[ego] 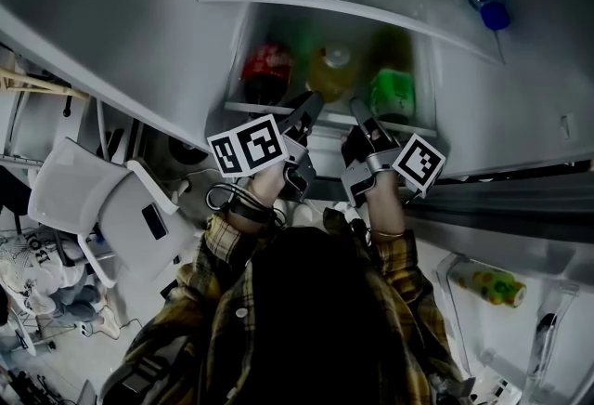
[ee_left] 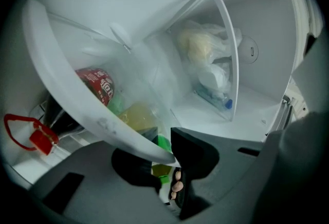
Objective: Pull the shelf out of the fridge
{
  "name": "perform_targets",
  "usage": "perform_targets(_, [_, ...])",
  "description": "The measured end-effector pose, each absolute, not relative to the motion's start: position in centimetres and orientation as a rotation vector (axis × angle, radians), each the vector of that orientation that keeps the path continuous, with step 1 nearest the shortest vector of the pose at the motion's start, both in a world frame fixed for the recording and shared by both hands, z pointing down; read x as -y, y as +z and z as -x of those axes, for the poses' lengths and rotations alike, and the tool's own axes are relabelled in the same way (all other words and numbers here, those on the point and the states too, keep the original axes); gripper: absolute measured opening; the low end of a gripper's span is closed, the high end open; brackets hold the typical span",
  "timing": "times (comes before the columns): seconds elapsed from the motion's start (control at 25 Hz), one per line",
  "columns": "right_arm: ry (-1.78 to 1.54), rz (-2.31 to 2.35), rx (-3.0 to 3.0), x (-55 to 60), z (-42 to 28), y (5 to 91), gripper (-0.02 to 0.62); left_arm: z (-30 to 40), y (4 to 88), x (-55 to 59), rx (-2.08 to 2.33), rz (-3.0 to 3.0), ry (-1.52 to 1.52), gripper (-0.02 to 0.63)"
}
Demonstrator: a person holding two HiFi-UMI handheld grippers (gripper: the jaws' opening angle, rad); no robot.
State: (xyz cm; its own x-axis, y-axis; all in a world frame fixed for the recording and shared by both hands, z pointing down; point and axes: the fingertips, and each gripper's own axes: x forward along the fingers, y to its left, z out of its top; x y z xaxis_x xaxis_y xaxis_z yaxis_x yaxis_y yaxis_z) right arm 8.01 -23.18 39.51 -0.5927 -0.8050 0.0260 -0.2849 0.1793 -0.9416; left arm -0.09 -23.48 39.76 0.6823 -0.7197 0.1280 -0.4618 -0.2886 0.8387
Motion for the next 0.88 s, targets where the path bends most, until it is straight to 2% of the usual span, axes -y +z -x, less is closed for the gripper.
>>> perform_targets(0.88, [-1.426,1.023,-2.006,18.7,-7.5,39.9,0.051,0.4,40.1,19.1,0.880,-1.929,-0.336,0.083])
